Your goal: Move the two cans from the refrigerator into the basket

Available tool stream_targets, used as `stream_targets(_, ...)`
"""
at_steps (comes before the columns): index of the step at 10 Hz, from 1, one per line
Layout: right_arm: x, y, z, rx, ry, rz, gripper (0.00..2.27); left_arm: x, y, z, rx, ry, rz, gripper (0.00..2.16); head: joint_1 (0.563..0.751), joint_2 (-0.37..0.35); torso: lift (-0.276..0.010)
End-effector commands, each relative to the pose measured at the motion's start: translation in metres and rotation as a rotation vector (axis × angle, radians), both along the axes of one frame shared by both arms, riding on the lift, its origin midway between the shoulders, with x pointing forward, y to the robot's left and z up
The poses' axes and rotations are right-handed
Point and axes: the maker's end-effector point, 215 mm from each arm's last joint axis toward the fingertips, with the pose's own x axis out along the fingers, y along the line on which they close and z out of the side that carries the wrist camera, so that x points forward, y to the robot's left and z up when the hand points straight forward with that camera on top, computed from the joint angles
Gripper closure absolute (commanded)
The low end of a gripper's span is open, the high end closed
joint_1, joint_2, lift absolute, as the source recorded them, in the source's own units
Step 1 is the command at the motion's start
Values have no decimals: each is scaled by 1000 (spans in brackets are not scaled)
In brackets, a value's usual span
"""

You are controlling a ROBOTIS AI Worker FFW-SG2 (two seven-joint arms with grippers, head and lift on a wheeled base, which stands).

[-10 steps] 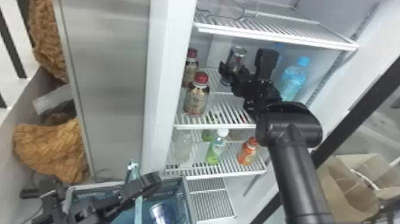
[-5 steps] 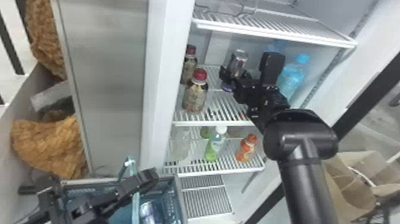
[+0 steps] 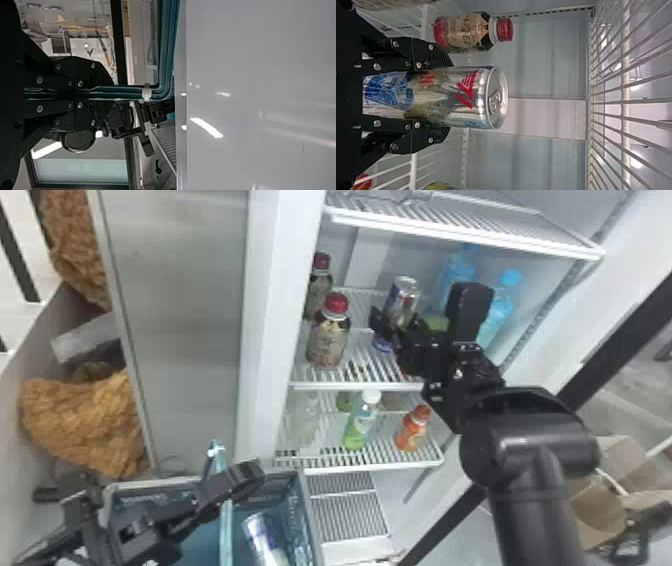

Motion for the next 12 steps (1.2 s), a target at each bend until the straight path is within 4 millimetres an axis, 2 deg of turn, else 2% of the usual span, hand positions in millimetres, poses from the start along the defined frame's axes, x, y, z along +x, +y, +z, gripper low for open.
stream_targets(1, -17, -1, 1, -7, 11, 4, 1280, -1, 0, -1, 0, 3, 0, 1190, 695, -310, -31)
stream_targets(5, -63, 13, 8, -15, 30, 50, 1280, -2, -1, -2, -1, 5, -2, 1190, 695, -320, -31)
stream_targets(8, -104, 6, 5, -31, 66, 43, 1280, -3, 0, -3, -1, 7, 0, 1190, 695, -330, -31)
stream_targets(9, -120, 12, -1, -22, 88, 57, 1280, -3, 0, -3, -1, 7, 0, 1190, 695, -338, -31)
stream_targets(12, -176, 57, -22, 46, 181, 157, 1280, -4, 1, -4, -1, 9, 0, 1190, 695, -330, -31)
